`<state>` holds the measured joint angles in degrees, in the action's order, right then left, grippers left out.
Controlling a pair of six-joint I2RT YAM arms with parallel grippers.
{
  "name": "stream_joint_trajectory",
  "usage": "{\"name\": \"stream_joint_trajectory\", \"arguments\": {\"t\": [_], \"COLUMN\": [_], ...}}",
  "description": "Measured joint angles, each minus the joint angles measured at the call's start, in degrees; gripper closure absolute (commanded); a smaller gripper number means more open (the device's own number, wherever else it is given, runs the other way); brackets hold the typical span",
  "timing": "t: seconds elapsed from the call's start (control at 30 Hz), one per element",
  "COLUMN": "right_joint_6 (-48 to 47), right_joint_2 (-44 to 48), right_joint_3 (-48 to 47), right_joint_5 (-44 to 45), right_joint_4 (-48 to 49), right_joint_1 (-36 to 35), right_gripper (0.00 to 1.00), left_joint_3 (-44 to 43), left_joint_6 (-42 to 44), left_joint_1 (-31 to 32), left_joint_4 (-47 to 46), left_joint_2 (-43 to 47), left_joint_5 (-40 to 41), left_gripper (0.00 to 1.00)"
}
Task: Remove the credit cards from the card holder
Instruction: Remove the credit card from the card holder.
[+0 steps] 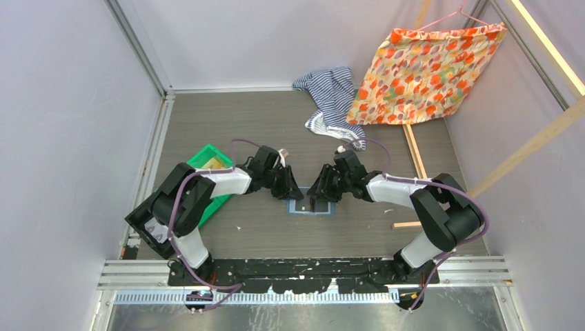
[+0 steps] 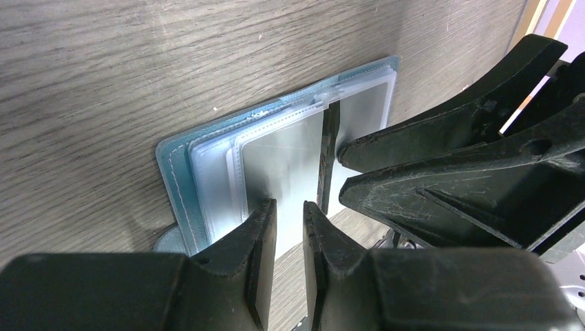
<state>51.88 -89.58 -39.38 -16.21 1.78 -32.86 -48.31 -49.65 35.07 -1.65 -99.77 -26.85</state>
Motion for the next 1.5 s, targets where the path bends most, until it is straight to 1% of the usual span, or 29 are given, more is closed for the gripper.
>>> {"name": "stream_joint_trajectory", "arguments": {"t": [0.1,0.2,0.37,0.5,1.07,1.27,1.5], "right_joint_6": [0.61,0.9,1.01,1.01,1.03,1.03,1.03], "right_joint_2": [0.0,0.0,0.0,0.0,0.11,0.11,0.11], "right_joint_3": [0.42,0.72,0.81,0.83,1.01,1.01,1.03], "right_joint_5": [-0.24,-0.48,-0.61,-0.63,-0.61,-0.61,-0.61], "right_joint_4": [0.74,1.27,1.46,1.51,1.68,1.68,1.64], "right_joint_1": [0.22,0.35,0.37,0.37,0.42,0.42,0.48], "right_gripper": [0.53,0.53,0.53,0.53,0.53,0.53,0.53], "left_joint_3": [0.0,0.07,0.39,0.48,1.03,1.03,4.72], "left_joint_6": [0.0,0.09,0.66,0.92,0.98,0.7,-3.58], "left_joint_1": [0.0,0.0,0.0,-0.11,-0.33,-0.33,-1.84], "left_joint_4": [-0.07,0.48,5.01,6.86,6.45,4.55,-6.73], "left_joint_2": [0.02,0.68,4.66,6.71,3.87,2.82,0.57], "left_joint_5": [0.0,0.7,4.9,7.15,3.21,1.07,-5.4], "left_gripper": [0.77,0.75,0.72,0.7,0.66,0.66,0.68]}}
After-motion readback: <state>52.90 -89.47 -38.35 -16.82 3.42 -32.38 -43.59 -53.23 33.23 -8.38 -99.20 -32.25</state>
